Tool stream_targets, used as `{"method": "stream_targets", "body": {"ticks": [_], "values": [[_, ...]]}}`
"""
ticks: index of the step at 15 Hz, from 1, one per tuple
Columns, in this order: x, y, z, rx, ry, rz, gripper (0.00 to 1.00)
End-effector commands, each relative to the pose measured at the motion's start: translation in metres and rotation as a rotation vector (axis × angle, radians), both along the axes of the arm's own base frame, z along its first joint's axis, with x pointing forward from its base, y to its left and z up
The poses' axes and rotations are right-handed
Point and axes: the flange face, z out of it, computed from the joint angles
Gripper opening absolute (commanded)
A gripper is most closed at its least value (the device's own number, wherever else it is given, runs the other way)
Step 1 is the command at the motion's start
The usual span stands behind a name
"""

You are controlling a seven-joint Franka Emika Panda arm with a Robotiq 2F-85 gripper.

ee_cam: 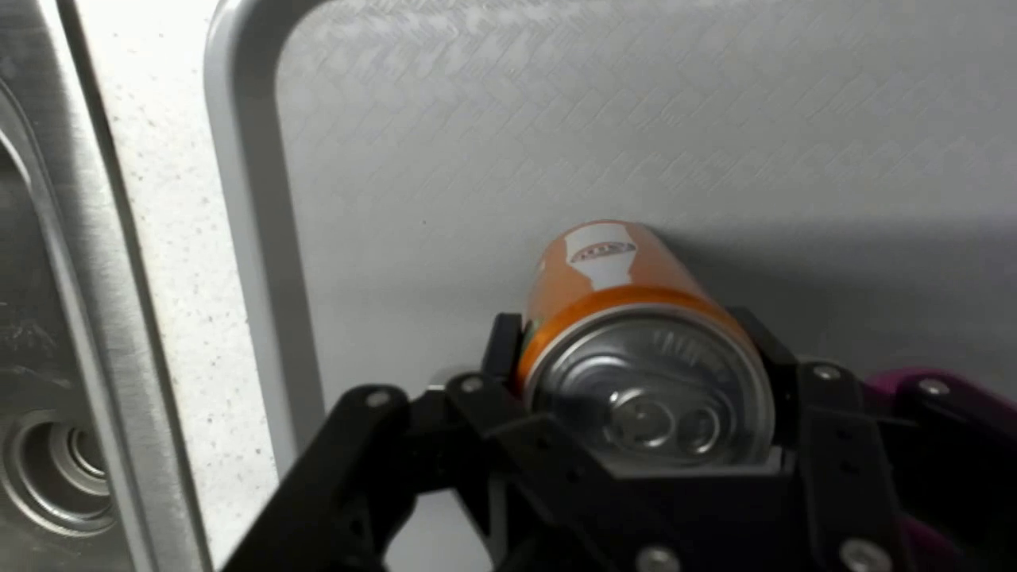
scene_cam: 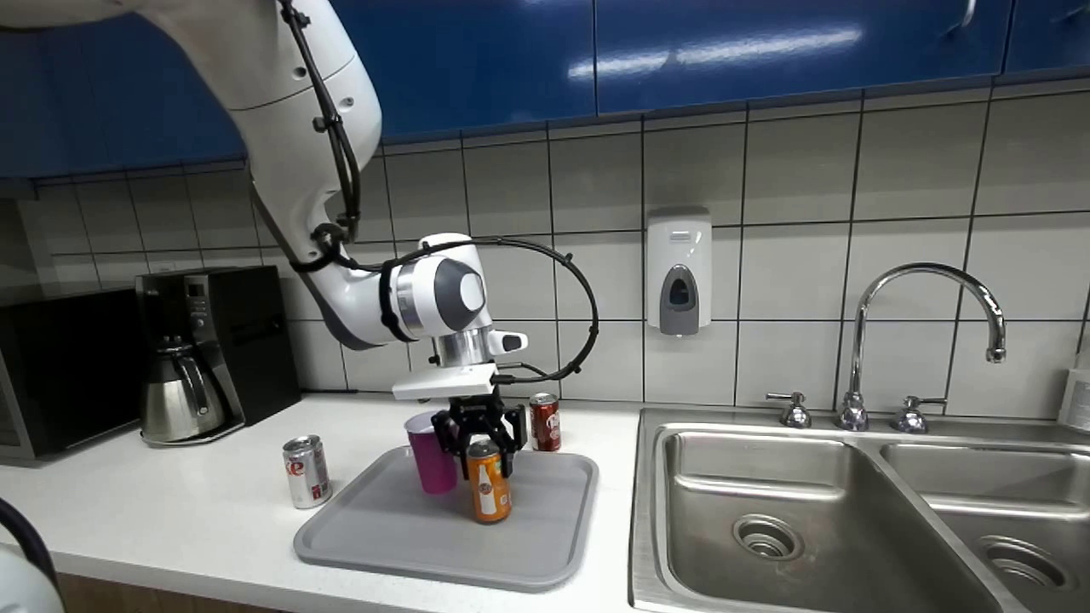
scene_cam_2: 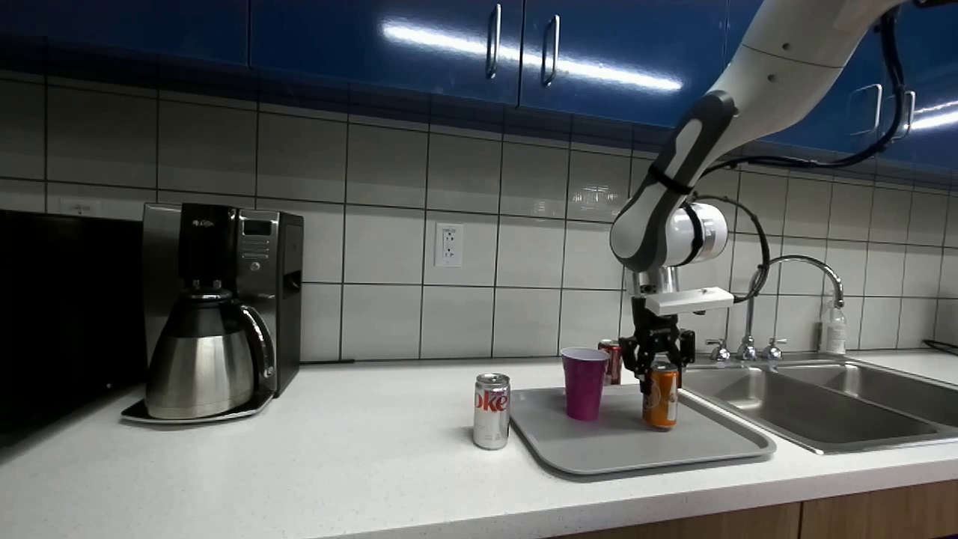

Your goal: Remove the cans from the tray and put them on the counter

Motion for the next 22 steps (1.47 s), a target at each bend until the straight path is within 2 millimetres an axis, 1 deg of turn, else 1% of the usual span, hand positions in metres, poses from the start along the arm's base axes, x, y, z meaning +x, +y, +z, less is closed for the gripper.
{"method": "stream_targets", "body": {"ticks": [1, 9, 17, 20, 22], "values": [[0.015, 0.001, 0.021, -0.019, -0.022, -0.005, 0.39], [0.040, -0.001, 0.052, -0.023, -0.099, -0.007, 0.39], [0.065, 0.002, 0.076, -0.018, -0.157, -0.003, 0.39], [0.077, 0.008, 0.082, -0.020, -0.171, -0.002, 0.39], [0.085, 0.013, 0.080, -0.023, -0.175, 0.002, 0.39]]}}
